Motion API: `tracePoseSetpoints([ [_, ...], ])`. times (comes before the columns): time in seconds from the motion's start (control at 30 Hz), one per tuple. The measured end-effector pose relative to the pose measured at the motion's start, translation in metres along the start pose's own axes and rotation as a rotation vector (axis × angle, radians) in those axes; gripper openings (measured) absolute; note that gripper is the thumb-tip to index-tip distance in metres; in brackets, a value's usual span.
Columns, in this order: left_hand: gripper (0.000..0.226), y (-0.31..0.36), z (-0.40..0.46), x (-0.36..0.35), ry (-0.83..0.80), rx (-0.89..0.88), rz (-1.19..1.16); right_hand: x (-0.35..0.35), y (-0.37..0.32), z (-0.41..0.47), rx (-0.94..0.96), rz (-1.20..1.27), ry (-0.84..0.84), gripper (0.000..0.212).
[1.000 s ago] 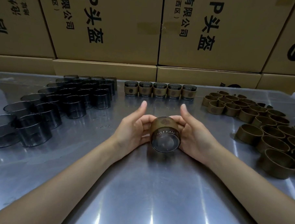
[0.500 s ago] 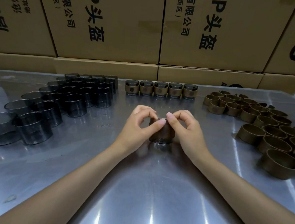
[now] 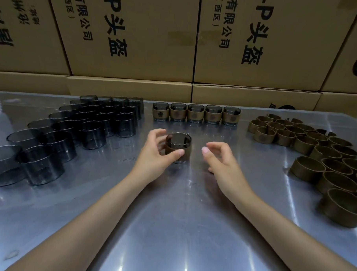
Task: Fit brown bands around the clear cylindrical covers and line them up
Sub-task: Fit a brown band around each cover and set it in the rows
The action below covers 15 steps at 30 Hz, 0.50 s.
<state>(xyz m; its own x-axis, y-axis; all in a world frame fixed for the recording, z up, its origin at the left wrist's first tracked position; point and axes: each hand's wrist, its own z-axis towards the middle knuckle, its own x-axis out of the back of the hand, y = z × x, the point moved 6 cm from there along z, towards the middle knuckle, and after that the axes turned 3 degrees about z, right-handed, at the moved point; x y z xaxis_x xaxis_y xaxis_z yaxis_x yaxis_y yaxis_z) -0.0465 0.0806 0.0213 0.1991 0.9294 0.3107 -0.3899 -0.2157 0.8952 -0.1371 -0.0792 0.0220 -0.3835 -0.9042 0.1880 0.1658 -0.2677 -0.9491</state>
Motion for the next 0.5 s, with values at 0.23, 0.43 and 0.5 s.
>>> tracePoseSetpoints([
  [0.23,0.066,-0.029,0.061,0.033,0.157,0.109,0.028,-0.001,0.005,0.003,-0.013,-0.011,-0.020,0.006],
  [0.43,0.058,-0.042,0.099,0.037,0.234,0.112,0.077,-0.003,0.011,0.006,-0.013,0.012,-0.043,0.009],
  [0.5,0.057,-0.045,0.108,0.037,0.246,0.112,0.083,-0.002,0.012,0.007,-0.009,0.012,-0.045,0.012],
])
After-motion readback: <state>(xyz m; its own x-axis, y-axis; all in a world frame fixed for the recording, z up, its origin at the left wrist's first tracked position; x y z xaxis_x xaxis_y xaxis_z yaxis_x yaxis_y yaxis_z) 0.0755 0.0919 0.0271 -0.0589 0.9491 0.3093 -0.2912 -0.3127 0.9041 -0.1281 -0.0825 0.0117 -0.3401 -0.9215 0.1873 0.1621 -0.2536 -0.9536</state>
